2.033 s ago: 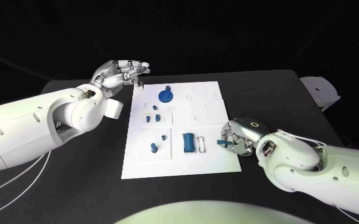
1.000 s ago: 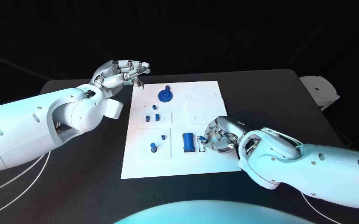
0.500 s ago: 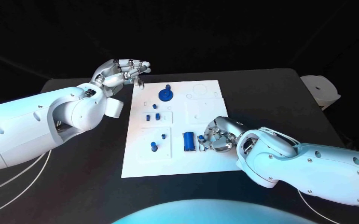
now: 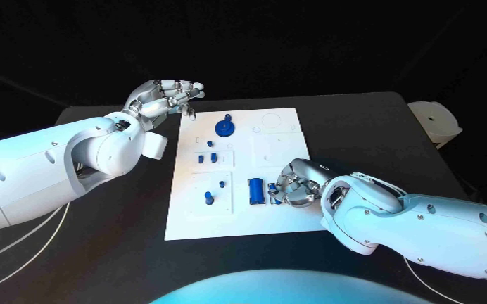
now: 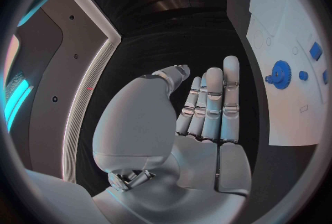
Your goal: Assemble the parts on the task board
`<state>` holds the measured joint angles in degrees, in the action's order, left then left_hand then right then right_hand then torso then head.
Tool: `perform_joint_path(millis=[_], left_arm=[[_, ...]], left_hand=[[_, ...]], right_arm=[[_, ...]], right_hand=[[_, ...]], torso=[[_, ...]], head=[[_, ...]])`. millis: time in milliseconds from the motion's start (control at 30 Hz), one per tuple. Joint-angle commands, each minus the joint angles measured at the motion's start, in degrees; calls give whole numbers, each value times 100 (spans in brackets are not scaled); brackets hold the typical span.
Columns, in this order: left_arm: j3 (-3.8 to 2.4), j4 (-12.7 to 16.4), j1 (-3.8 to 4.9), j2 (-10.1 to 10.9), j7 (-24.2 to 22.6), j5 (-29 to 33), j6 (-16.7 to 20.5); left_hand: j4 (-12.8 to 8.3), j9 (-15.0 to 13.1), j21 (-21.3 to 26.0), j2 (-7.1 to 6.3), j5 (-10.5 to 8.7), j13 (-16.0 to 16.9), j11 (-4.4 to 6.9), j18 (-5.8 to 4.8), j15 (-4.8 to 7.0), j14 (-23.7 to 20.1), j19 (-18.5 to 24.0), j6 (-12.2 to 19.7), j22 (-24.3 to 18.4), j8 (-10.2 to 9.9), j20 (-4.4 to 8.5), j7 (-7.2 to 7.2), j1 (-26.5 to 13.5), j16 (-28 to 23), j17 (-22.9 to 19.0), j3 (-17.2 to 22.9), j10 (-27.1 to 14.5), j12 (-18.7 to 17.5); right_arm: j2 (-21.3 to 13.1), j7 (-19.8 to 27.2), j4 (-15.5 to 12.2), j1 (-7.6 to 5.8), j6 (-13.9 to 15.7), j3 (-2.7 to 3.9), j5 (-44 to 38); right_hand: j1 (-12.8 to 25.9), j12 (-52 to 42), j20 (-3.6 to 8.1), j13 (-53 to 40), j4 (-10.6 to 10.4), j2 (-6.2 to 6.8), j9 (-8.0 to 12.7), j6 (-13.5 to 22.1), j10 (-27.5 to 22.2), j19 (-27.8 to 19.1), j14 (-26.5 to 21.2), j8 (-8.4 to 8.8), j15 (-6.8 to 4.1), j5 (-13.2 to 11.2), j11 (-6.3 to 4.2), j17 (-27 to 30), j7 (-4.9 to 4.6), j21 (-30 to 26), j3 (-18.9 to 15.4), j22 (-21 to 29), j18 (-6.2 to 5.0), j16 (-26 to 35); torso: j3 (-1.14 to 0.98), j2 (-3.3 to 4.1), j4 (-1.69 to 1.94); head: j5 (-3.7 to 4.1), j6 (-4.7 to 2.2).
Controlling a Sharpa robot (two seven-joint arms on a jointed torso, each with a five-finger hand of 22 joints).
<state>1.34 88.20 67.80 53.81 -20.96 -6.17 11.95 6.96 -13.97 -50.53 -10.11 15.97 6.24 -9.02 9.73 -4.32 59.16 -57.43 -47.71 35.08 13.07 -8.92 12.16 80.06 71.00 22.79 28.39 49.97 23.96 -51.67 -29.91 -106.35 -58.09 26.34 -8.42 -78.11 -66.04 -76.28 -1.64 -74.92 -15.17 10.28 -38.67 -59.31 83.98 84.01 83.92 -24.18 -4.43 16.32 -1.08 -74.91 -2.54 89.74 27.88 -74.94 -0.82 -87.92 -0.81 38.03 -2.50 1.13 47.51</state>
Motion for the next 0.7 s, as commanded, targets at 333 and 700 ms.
perform_joint_path(millis=[333, 700], left_arm=[[-4, 14, 5, -8, -16, 2, -95], [-4, 13, 5, -7, -12, 2, -95]], left_hand=[[14, 9, 27, 10, 19, 7, 11, 87, 7, -33, 1, 44, -8, 34, -25, 56, -40, 21, -9, 29, -40, 29], [14, 9, 27, 10, 19, 7, 11, 87, 7, -33, 1, 44, -8, 34, -25, 56, -40, 21, -9, 29, -40, 29]], right_arm=[[23, -60, 24, 6, -94, -1, -175], [11, -66, 34, 6, -130, -1, -245]], right_hand=[[564, -22, 17, -828, -147, -86, 1, -40, 124, 599, 523, -29, -34, -142, -19, -1102, -32, 26, -343, -1506, 82, -23], [728, -6, 19, -824, -152, -76, -1, -37, 119, 599, 522, -33, -38, 57, -21, -1098, -30, 26, -569, -1506, 82, -21]], torso=[[3, 2, 3], [1, -2, 1]], head=[[12, 5], [9, -2]])
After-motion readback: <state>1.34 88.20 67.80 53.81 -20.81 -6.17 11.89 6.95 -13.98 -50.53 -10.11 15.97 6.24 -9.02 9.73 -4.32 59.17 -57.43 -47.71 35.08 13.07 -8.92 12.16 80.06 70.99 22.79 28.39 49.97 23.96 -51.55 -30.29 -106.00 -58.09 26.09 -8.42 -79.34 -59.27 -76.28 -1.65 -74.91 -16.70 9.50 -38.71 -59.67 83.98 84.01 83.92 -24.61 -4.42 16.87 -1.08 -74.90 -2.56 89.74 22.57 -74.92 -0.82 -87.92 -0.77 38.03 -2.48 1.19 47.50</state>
